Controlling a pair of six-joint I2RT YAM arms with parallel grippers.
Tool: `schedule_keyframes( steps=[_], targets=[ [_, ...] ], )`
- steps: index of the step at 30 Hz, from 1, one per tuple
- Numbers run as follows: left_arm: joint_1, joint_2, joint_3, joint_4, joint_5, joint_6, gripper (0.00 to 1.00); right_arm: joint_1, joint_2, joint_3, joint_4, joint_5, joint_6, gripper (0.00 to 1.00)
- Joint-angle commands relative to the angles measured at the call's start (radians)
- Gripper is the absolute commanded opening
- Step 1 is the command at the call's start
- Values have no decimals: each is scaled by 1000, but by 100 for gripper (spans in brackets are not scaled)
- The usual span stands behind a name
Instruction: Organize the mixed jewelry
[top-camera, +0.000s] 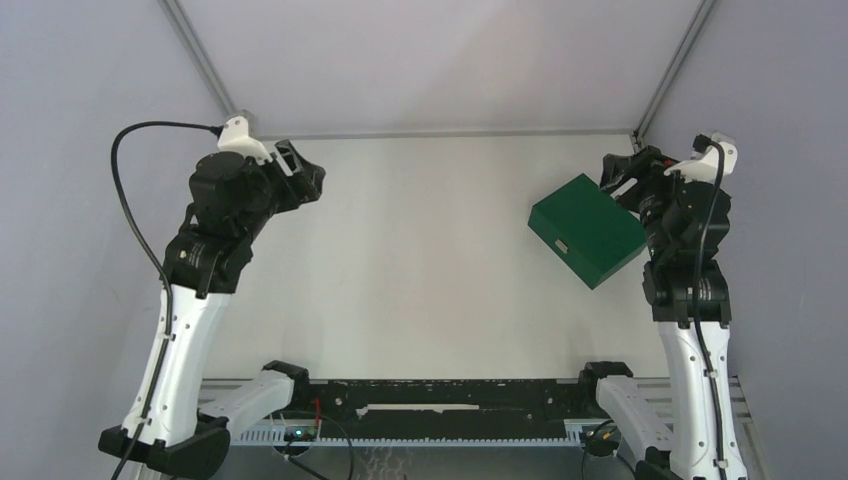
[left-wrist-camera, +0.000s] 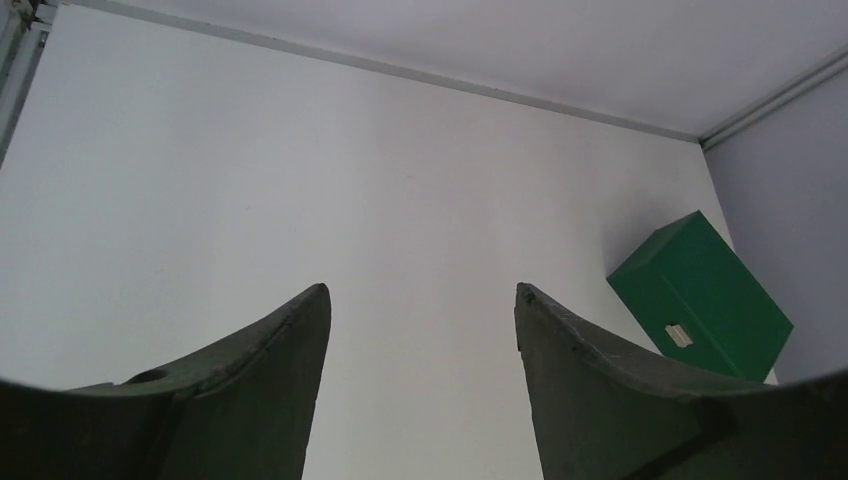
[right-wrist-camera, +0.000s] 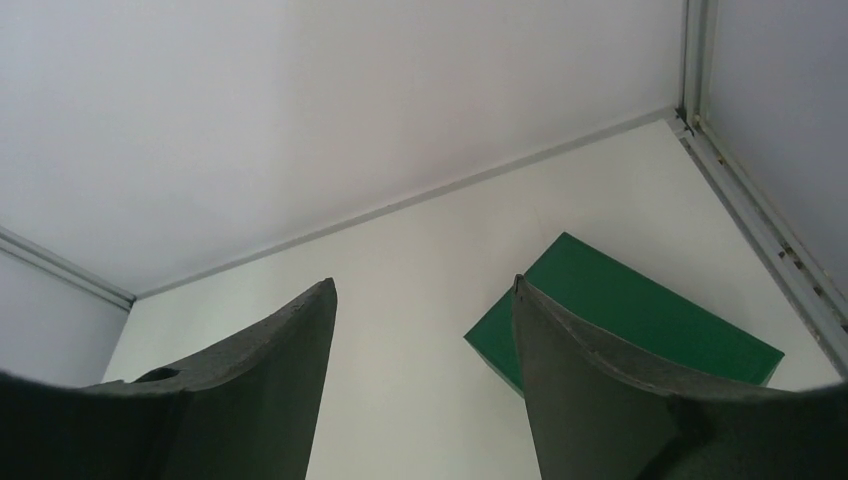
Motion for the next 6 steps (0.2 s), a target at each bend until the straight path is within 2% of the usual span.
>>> schedule_keyframes(
  steps=[1, 6],
  targets=[
    [6, -28, -24, 52, -68, 38, 72, 4, -17, 5, 73, 13, -17, 73],
    [6, -78, -83, 108, -48, 62, 71, 3, -4, 4, 100, 10, -13, 73]
  ],
)
